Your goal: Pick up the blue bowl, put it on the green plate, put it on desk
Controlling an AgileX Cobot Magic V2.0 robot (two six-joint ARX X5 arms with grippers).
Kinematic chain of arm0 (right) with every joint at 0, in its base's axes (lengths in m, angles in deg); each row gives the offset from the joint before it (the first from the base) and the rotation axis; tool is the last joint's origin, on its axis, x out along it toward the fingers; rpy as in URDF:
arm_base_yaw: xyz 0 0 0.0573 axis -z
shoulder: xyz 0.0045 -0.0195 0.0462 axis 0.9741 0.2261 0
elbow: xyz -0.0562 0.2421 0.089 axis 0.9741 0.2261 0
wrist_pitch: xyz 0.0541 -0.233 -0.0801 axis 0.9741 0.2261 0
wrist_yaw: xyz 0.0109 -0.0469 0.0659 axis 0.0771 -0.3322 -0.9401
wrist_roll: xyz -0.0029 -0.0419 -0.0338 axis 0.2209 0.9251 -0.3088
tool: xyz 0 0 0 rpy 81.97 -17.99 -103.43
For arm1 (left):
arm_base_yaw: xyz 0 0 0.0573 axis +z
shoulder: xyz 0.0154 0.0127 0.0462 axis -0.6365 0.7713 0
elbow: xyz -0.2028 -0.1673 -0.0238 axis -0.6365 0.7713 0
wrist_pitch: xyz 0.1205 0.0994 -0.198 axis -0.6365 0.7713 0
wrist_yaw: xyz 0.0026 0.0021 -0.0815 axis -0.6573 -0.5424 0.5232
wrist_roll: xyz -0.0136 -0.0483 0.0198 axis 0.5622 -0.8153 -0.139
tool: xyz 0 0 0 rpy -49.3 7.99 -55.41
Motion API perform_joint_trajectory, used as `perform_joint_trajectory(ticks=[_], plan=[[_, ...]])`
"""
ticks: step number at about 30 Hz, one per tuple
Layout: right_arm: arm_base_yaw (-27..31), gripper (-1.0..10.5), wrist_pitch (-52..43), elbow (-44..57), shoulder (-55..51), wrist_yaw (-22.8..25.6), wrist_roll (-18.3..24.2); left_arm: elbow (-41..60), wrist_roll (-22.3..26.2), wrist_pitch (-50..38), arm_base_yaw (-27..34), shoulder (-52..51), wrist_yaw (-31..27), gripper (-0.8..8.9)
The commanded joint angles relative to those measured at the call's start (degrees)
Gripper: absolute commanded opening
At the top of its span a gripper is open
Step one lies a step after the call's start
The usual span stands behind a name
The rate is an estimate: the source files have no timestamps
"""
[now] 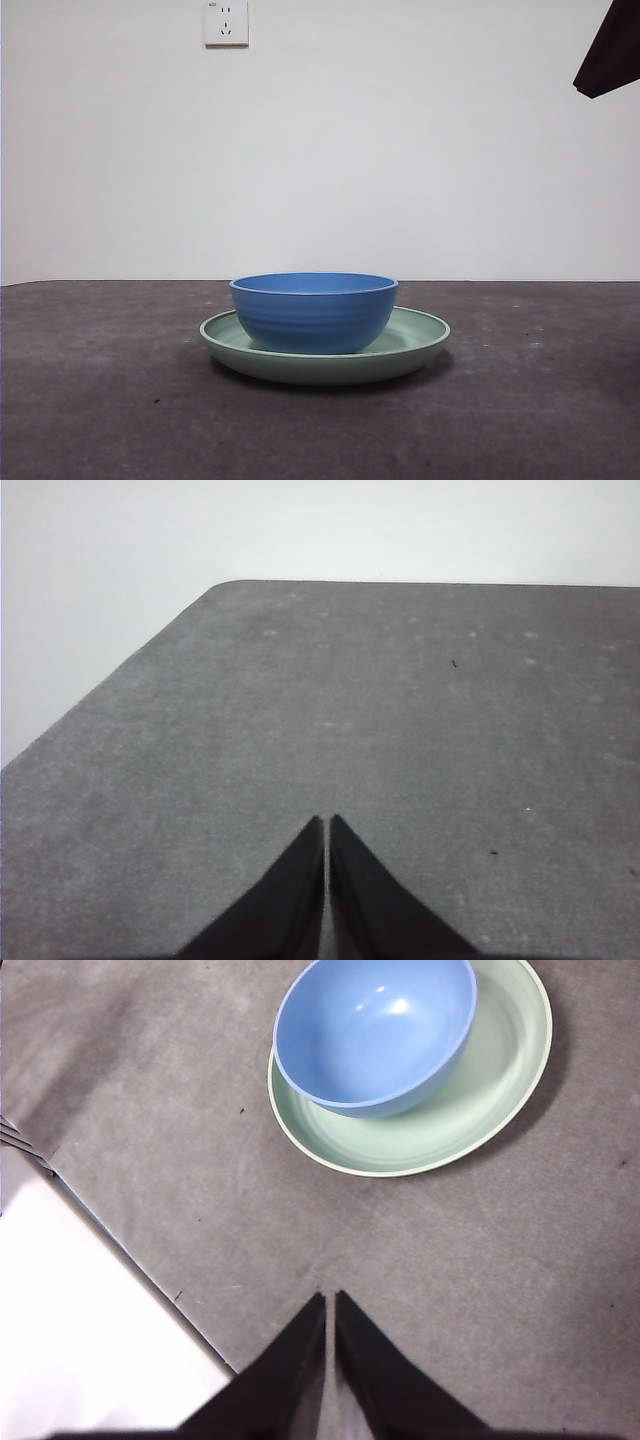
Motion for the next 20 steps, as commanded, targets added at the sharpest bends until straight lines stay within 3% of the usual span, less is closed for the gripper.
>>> perform_joint_trajectory(ticks=[1,8,20], plan=[[-0.28,0.1,-0.55,-0.37,0.33,-0.13,0.48,1.20,-0.48,0.50,-0.07,-0.15,-0.09,0.09],[-0.28,0.1,-0.55,-0.37,0.33,-0.13,0.48,1.20,-2.91,0.35,-0.07,-0.15,0.72,0.09],[-0.28,0.1,-0.55,-0.37,0.33,-0.13,0.48,1.20,-2.89,0.33,-0.04,-0.15,0.72,0.09]])
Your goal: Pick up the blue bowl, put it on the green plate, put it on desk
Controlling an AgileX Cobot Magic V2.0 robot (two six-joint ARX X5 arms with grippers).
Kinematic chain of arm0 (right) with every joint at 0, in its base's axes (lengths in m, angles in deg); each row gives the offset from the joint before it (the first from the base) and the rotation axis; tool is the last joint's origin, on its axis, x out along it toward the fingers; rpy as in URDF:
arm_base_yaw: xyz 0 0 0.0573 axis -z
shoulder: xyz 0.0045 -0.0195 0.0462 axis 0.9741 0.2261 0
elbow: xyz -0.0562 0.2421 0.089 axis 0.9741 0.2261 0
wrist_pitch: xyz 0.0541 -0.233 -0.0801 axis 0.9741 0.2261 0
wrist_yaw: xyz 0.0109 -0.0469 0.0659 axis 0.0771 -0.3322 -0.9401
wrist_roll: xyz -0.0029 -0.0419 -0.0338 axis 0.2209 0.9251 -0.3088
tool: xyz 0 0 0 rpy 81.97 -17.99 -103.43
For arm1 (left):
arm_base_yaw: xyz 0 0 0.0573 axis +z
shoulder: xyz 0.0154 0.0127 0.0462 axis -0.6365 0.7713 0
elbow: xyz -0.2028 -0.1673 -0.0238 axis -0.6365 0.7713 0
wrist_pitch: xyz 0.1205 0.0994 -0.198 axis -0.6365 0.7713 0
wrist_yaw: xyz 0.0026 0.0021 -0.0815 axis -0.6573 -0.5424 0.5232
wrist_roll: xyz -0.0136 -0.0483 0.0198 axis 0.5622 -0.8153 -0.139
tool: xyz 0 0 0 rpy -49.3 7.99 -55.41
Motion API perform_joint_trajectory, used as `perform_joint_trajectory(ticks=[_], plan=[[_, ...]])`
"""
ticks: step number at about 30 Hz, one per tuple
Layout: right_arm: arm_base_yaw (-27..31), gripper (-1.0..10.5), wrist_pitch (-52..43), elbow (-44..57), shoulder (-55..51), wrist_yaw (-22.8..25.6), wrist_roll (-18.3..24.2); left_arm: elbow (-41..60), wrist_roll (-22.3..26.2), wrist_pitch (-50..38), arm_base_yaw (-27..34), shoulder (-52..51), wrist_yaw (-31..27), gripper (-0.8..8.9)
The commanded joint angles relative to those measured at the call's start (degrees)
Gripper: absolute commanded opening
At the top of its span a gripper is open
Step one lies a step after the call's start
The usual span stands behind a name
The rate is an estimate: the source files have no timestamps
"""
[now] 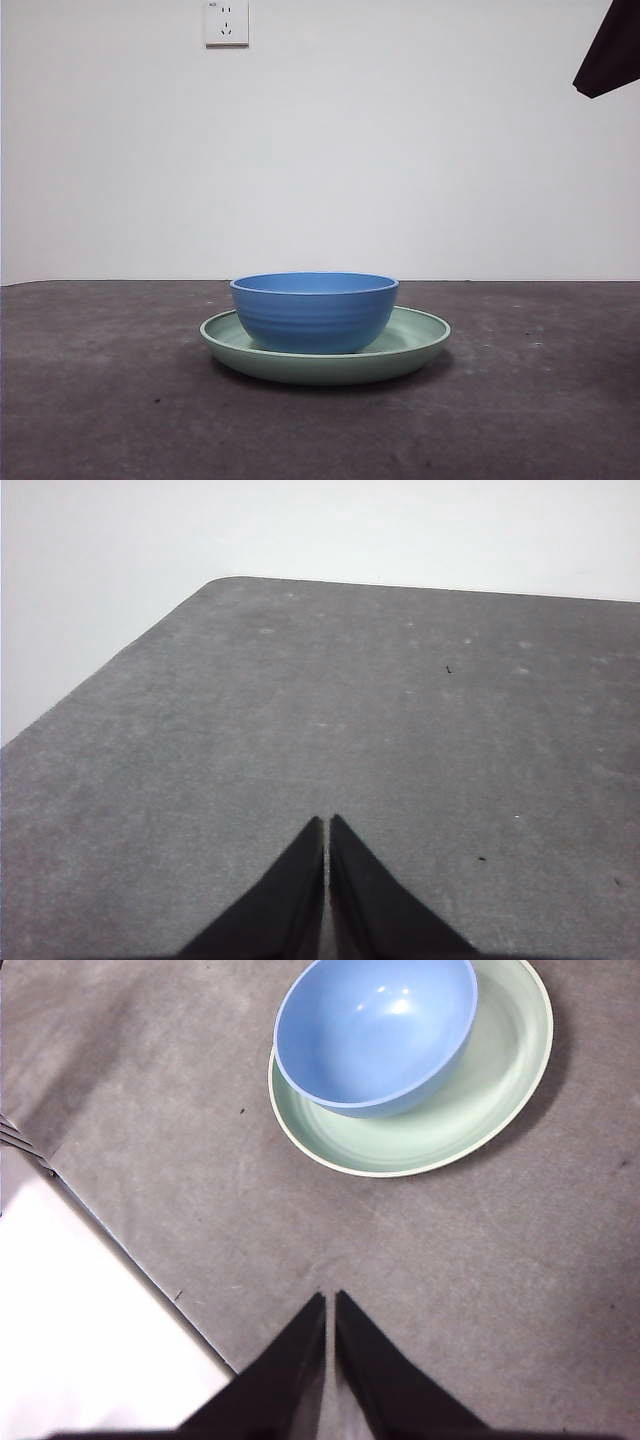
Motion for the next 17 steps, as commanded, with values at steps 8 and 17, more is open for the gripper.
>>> perform_joint_trajectory(ticks=[8,17], plan=[[-0.28,0.1,-0.57,-0.37,0.33,-0.11,0.50,1.20,-0.57,0.33,0.02,-0.13,0.31,0.09],[2.34,0.1,-5.22,-0.31,-2.45,5.03,5.99,1.20,-0.57,0.33,0.02,-0.13,0.31,0.09]])
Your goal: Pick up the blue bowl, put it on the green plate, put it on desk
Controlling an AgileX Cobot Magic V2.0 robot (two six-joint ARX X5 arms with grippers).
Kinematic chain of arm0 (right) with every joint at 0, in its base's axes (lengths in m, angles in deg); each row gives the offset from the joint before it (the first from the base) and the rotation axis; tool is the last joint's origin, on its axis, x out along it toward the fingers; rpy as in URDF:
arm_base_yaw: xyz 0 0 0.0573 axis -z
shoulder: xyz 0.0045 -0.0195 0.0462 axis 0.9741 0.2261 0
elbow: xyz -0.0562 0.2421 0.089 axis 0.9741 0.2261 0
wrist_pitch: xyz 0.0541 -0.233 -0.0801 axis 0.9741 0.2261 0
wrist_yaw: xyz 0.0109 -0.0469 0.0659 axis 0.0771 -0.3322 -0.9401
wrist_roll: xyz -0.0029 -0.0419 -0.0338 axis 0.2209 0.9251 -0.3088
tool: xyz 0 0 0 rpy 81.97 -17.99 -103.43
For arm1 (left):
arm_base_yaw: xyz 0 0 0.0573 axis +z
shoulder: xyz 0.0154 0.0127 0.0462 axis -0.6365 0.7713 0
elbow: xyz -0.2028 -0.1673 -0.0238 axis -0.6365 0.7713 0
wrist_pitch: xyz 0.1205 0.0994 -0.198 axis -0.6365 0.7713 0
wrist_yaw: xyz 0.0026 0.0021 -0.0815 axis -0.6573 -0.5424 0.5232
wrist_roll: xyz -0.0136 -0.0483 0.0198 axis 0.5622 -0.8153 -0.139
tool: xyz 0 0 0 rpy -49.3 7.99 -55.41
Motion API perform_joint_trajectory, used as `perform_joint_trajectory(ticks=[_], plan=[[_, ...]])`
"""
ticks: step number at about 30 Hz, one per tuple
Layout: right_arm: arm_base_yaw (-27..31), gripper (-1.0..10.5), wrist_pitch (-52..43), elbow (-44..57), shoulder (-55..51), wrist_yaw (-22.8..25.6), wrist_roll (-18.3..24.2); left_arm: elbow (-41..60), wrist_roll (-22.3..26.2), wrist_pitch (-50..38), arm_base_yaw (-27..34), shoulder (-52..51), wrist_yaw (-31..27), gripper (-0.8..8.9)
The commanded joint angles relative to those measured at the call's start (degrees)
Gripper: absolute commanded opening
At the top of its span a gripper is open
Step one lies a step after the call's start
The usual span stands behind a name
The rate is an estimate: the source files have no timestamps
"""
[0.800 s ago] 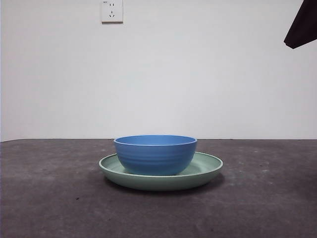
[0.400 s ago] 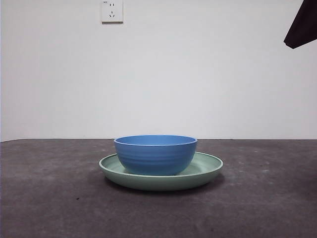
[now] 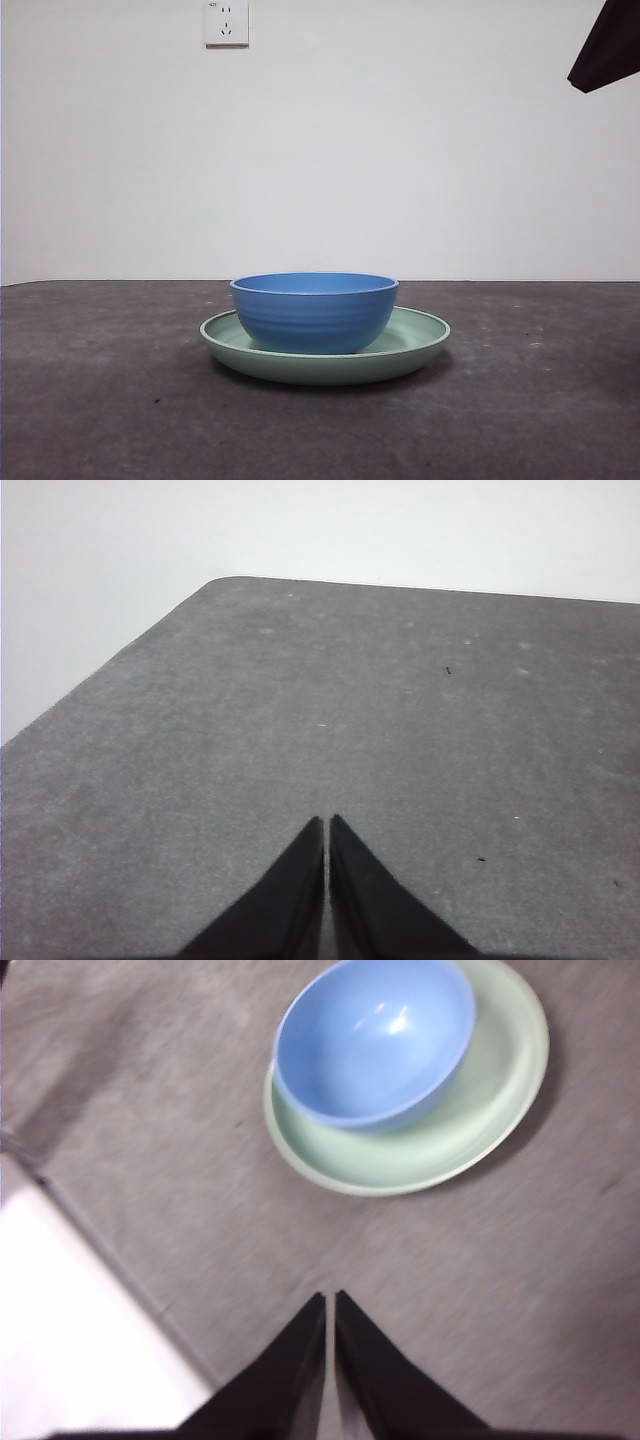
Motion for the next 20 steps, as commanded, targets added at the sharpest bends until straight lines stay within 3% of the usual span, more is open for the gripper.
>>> perform_joint_trajectory(ticks=[1,6,11,15,20], plan=[[2.82,0.1,-4.57,-0.20,-2.32,4.04,4.70,1.20,-0.37,0.33,0.02,-0.13,0.31,0.09],[12.09,0.1,-16.94,4.55,-9.81,4.07,4.46,1.20,-0.37,0.33,0.02,-0.13,0.31,0.09],[20.87,0.1,-31.56,15.61,-18.75,5.42,4.48,1.20,-0.37,0.33,0.02,-0.13,0.31,0.09],[24.65,0.1,-40.24,24.65,-25.38,6.56,4.46,1.20,-0.37,0.33,0.02,-0.13,0.31,0.09],[26.75,0.1,-45.16,34.45,-32.63,11.96,4.48,1.20,-0.37,0.33,0.02,-0.13,0.31,0.09]])
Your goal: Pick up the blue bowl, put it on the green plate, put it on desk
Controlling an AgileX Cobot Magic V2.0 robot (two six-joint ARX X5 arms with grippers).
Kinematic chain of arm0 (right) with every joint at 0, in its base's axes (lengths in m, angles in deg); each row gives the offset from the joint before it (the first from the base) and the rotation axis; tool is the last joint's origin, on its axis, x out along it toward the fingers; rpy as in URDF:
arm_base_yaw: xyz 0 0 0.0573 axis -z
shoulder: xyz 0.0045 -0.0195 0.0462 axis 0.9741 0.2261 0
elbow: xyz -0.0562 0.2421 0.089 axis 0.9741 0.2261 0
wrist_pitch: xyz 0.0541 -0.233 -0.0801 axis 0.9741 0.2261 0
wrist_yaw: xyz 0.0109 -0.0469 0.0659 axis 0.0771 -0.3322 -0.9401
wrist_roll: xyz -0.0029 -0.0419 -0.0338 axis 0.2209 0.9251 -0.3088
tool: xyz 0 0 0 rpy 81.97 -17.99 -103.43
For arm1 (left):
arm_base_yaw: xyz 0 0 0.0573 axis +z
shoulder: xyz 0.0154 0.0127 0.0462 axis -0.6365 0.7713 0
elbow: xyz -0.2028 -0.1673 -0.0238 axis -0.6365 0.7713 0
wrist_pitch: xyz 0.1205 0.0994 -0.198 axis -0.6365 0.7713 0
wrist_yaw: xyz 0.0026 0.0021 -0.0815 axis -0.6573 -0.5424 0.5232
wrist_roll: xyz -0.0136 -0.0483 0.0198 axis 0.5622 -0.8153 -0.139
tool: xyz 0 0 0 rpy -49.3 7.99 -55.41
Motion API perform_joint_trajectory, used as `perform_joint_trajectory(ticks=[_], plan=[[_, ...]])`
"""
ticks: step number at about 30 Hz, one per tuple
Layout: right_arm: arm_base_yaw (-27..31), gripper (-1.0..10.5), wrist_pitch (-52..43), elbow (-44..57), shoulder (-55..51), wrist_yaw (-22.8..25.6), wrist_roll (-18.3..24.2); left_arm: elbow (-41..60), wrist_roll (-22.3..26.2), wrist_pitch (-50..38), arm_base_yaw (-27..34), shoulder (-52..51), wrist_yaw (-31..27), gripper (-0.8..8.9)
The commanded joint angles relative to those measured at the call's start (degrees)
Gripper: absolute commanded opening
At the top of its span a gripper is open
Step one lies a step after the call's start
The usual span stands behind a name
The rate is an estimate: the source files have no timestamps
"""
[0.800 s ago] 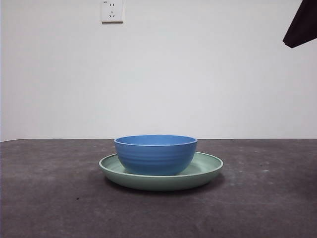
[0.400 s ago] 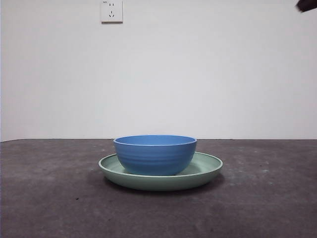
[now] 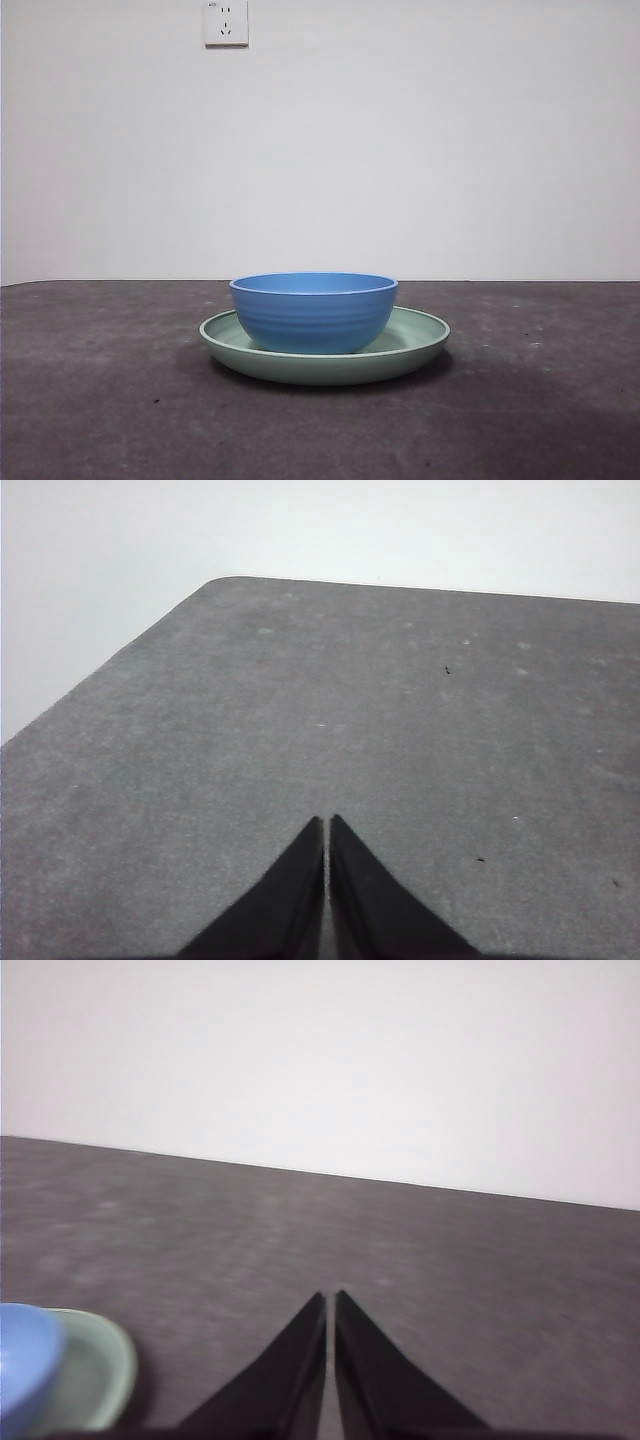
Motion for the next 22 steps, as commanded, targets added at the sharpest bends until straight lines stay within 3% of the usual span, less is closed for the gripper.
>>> perform_joint_trajectory(ticks=[1,6,12,22], plan=[[0.59,0.1,-1.75,4.13,-2.99,3.39,0.57,1.16,-0.37,0.33,0.02,-0.13,0.28,0.09],[0.87,0.1,-2.86,10.49,-7.72,7.58,0.48,1.18,-0.37,0.33,0.02,-0.13,0.28,0.09],[0.87,0.1,-2.71,14.93,-11.28,7.72,-1.53,1.18,-0.37,0.33,0.02,-0.13,0.28,0.09],[0.85,0.1,8.09,14.97,-14.36,7.72,-2.19,1.16,-0.37,0.31,0.02,-0.13,0.28,0.09]])
